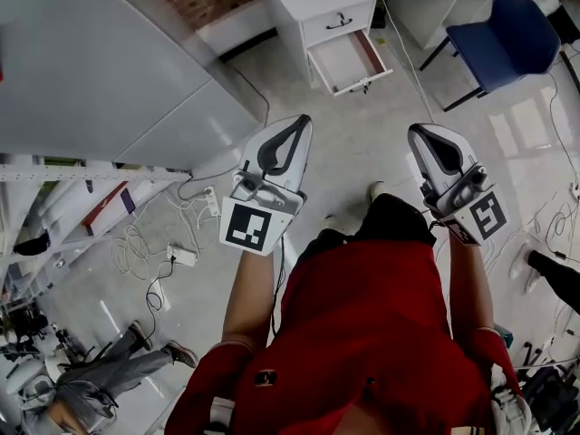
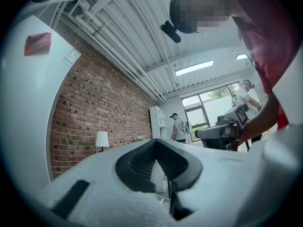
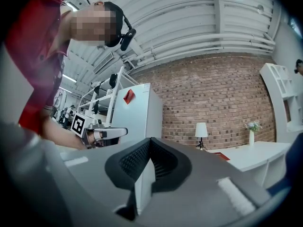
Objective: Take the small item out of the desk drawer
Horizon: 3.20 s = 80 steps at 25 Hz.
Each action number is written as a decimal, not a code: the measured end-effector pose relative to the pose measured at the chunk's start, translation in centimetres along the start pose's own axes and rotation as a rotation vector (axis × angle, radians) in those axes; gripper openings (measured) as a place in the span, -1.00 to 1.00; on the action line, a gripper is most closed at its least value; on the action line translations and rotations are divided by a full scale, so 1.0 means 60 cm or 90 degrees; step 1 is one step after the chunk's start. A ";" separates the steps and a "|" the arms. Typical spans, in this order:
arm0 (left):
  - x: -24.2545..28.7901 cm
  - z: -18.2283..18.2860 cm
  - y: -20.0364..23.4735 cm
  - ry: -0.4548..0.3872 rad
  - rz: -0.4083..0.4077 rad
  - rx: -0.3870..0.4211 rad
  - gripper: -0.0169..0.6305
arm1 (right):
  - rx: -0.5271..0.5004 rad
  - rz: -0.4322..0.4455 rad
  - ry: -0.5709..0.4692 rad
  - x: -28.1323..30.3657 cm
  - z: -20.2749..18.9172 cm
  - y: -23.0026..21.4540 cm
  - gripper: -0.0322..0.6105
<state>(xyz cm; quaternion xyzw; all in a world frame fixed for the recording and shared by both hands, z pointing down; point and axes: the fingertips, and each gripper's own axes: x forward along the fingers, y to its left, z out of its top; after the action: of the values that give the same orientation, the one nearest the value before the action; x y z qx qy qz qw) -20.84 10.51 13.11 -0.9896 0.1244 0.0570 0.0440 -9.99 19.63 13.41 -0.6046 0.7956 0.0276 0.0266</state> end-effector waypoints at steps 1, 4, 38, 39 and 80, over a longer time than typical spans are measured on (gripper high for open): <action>0.005 -0.003 0.006 0.001 0.000 0.001 -0.94 | -0.002 0.000 0.000 0.006 -0.001 -0.007 -0.86; 0.026 -0.016 0.023 0.005 0.003 0.003 -0.94 | -0.010 0.005 0.000 0.024 -0.008 -0.034 -0.86; 0.415 -0.199 0.190 0.123 0.273 0.047 -0.94 | -0.054 0.410 0.091 0.263 -0.200 -0.486 -0.86; 0.413 -0.207 0.195 0.126 0.276 0.046 -0.94 | -0.056 0.419 0.096 0.270 -0.212 -0.484 -0.86; 0.338 -0.772 0.355 0.198 0.205 0.013 -0.94 | -0.206 0.699 0.515 0.395 -1.006 -0.438 -0.77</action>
<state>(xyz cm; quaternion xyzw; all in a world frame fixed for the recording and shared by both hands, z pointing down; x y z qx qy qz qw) -1.93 -19.63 54.86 -0.9535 0.2864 -0.0909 0.0249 8.45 -14.79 71.49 -0.0741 0.9193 -0.0718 -0.3799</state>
